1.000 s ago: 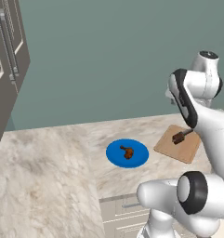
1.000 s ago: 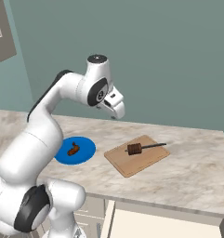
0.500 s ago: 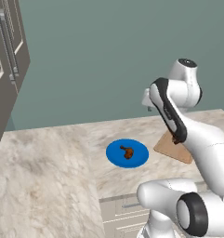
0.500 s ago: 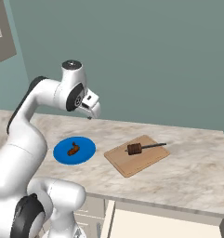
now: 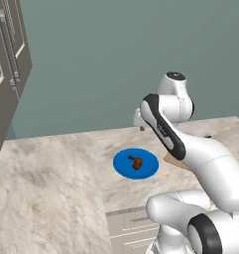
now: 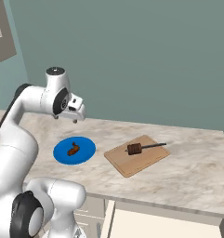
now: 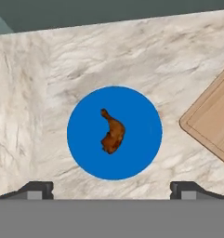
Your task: Pick up the knife from the drawer and place it on the cutting board. Then place the meat from the plate to the cutting board.
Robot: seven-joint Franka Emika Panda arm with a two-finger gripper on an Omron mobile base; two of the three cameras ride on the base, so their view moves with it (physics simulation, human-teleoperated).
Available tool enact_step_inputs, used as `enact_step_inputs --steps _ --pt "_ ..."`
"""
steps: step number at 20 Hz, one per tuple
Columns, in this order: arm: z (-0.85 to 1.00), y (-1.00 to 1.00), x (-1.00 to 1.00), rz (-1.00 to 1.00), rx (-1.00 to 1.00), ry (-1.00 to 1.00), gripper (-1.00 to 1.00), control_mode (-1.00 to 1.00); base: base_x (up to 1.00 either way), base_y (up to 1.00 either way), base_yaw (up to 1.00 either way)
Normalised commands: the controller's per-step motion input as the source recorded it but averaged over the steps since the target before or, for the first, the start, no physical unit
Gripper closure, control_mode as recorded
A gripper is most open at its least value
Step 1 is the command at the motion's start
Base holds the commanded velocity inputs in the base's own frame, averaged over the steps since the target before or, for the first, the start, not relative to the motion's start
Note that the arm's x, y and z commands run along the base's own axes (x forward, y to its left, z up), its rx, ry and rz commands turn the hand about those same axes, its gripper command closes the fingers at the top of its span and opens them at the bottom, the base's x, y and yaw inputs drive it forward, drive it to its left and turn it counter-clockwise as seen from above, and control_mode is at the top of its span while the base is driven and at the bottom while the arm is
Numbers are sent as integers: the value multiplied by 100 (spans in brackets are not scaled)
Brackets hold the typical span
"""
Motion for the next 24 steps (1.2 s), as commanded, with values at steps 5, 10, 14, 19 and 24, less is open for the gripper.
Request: enact_step_inputs --steps 5,10,14,19,24 --pt "-46 1 0 11 -11 10 -100 -100 0 0 0" --pt "-72 1 0 11 -13 18 -100 -100 0 0 0" --pt "-78 12 0 9 -8 20 -100 -100 0 0 0" --pt "-70 13 1 7 -1 19 -100 -100 0 0 0" --pt "-53 6 13 1 3 11 -100 -100 0 0 0"
